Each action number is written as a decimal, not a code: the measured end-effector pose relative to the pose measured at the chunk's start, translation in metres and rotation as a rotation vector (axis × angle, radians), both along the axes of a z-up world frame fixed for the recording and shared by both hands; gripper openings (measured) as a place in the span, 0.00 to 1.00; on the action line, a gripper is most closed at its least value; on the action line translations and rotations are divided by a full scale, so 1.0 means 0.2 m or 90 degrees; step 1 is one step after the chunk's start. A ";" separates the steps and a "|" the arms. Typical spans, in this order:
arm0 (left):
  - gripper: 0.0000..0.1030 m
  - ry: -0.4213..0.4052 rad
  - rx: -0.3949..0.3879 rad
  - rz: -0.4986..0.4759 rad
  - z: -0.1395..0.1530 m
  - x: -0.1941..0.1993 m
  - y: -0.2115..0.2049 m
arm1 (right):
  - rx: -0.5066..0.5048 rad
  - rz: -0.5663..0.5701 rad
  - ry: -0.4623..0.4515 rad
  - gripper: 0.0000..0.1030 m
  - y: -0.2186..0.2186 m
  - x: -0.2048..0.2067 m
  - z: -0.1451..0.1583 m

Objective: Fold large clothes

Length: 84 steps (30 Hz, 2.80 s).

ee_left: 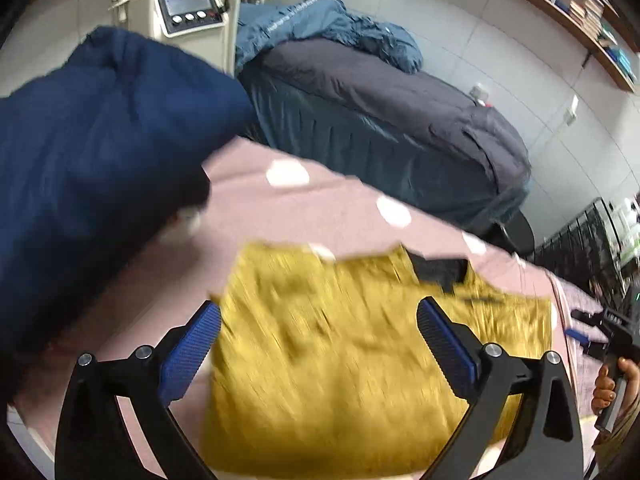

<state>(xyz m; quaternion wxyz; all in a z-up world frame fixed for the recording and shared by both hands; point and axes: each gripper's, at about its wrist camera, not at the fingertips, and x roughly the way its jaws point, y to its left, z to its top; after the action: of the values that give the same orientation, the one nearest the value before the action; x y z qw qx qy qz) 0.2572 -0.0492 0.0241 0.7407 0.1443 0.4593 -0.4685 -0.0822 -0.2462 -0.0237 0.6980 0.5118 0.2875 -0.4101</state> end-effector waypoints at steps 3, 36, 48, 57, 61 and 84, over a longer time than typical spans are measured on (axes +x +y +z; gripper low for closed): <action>0.94 -0.014 0.037 -0.037 -0.15 -0.26 0.08 | -0.036 0.158 0.103 0.60 0.27 0.23 -0.03; 0.95 -0.098 0.186 -0.147 -0.69 -0.43 -0.36 | 0.018 0.246 0.260 0.87 0.47 0.54 -0.53; 0.94 -0.058 0.153 -0.110 -0.55 -0.38 -0.31 | 0.009 0.235 0.240 0.91 0.49 0.57 -0.45; 0.94 0.064 0.049 -0.002 -0.27 -0.13 -0.03 | -0.015 0.146 0.210 0.91 0.47 0.23 -0.30; 0.94 0.079 0.043 0.060 -0.23 0.07 0.10 | 0.022 0.076 0.201 0.91 0.39 -0.02 -0.33; 0.95 0.461 0.078 0.127 -0.90 0.54 0.21 | 0.228 -0.001 -0.068 0.91 0.24 -0.31 -0.70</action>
<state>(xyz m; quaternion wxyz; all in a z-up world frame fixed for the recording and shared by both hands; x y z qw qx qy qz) 0.3647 -0.0068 -0.1558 0.5622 -0.0323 0.7303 -0.3868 -0.1437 -0.1979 -0.1640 0.6096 0.6491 0.3183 -0.3252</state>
